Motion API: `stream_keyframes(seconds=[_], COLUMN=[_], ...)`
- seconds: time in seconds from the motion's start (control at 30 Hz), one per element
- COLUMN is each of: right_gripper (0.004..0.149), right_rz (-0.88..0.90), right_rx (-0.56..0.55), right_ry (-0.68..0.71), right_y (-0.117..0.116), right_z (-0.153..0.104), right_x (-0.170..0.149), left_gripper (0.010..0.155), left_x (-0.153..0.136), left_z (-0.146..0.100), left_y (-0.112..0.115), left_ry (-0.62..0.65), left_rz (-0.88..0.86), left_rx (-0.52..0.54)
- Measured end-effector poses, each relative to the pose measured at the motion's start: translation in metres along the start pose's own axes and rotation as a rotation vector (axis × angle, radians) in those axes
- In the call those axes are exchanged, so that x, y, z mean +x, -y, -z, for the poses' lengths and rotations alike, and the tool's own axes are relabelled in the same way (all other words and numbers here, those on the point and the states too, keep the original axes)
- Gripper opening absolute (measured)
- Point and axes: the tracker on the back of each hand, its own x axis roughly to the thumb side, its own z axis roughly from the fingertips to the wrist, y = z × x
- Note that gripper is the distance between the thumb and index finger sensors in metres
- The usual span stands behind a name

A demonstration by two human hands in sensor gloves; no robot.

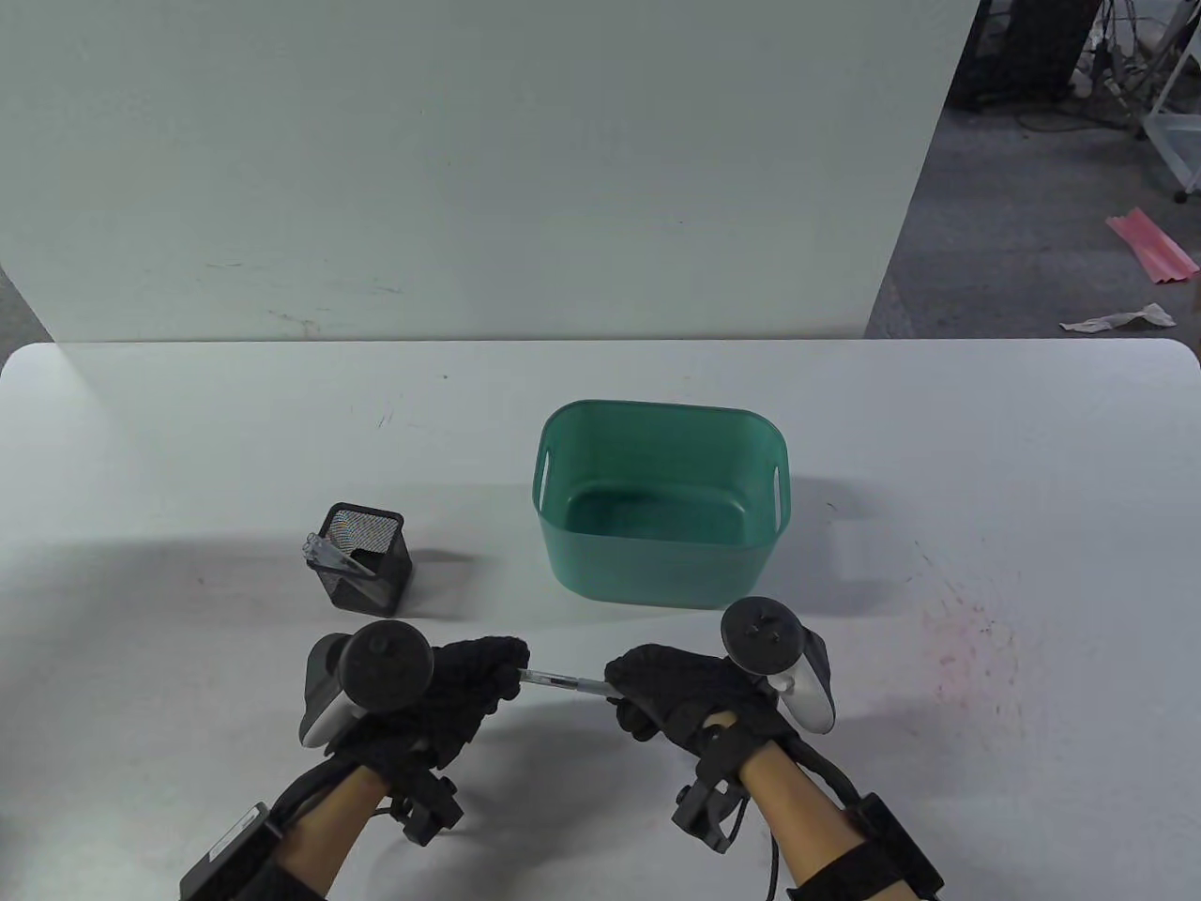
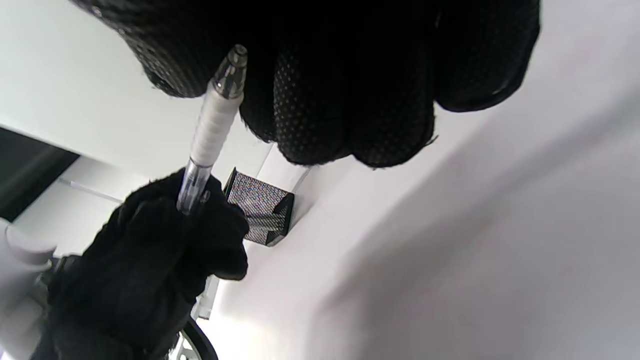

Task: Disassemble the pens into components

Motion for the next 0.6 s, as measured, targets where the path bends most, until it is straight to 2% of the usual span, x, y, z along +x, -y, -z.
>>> stream_keyframes(seconds=[0.07, 0.2, 0.33, 0.4, 0.47, 0.5, 0.6], right_gripper=[0.057, 0.047, 0.047, 0.053, 0.068, 0.069, 0.054], right_rz=[0.046, 0.017, -0.007, -0.002, -0.003, -0.006, 0.064], right_rx=[0.032, 0.048, 0.013, -0.009, 0.000, -0.002, -0.027], right_ry=[-0.028, -0.029, 0.004, 0.020, 0.007, 0.006, 0.004], right_y=[-0.0015, -0.0035, -0.0024, -0.0016, -0.0015, -0.0016, -0.0031], right_z=[-0.0003, 0.0016, 0.0004, -0.0006, -0.0011, -0.0014, -0.0016], right_x=[-0.0025, -0.0001, 0.0049, 0.0053, 0.0044, 0.0034, 0.0019], left_gripper=[0.045, 0.045, 0.045, 0.045, 0.045, 0.045, 0.045], left_x=[-0.0011, -0.0031, -0.0032, -0.0044, -0.0057, -0.0062, -0.0067], left_z=[-0.0007, -0.0003, -0.0007, -0.0008, -0.0009, -0.0010, -0.0013], left_y=[-0.0010, -0.0014, -0.0020, -0.0025, -0.0028, -0.0028, -0.0028], left_ry=[-0.006, -0.009, -0.016, -0.024, -0.029, -0.031, -0.035], left_rz=[-0.008, -0.045, -0.056, -0.064, -0.095, -0.111, -0.139], left_rx=[0.015, 0.007, 0.012, 0.018, 0.018, 0.020, 0.020])
